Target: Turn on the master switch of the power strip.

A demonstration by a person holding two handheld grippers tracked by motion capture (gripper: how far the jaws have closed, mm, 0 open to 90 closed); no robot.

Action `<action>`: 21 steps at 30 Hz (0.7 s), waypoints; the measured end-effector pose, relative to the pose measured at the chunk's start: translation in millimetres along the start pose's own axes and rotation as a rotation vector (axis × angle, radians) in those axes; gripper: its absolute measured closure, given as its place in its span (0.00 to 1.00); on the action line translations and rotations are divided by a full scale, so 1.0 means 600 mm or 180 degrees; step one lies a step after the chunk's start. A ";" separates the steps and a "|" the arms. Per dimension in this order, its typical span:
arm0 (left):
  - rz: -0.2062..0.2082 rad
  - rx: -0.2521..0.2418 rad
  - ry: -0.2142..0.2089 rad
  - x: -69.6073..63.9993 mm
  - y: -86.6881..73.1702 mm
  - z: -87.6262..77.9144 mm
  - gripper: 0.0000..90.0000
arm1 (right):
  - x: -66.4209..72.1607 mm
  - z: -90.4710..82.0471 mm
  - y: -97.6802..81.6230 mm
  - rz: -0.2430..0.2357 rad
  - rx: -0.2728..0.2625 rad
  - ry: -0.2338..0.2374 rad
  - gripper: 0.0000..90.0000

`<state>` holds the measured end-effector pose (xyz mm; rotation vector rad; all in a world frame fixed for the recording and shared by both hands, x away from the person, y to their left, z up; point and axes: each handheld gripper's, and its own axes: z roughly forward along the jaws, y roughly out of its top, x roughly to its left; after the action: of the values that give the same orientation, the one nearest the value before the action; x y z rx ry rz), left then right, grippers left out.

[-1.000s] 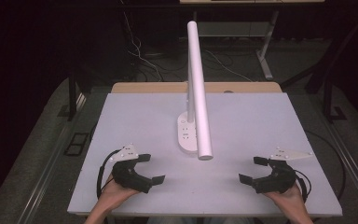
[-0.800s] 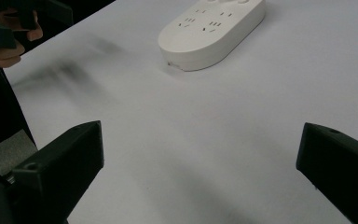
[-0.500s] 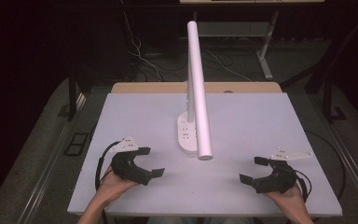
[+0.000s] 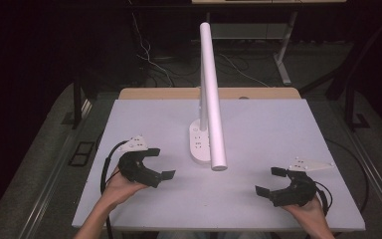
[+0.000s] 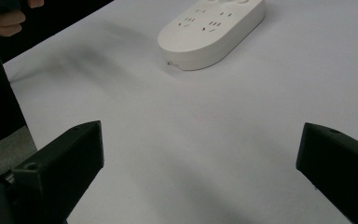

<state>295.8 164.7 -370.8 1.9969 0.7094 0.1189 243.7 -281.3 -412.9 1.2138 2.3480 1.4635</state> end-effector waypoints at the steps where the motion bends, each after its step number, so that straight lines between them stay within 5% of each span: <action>1: 0.0019 0.0016 0.0000 0.001 0.002 0.000 0.01 | 0.000 0.000 0.000 0.0000 0.0000 0.0001 0.00; 21: 0.0113 0.0187 0.0020 0.027 0.053 0.022 0.02 | -0.001 0.000 0.000 -0.0030 -0.0013 -0.0004 0.00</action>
<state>327.8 151.9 -354.5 2.0667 0.6886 0.1266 244.1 -281.8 -412.7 1.2006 2.3456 1.4634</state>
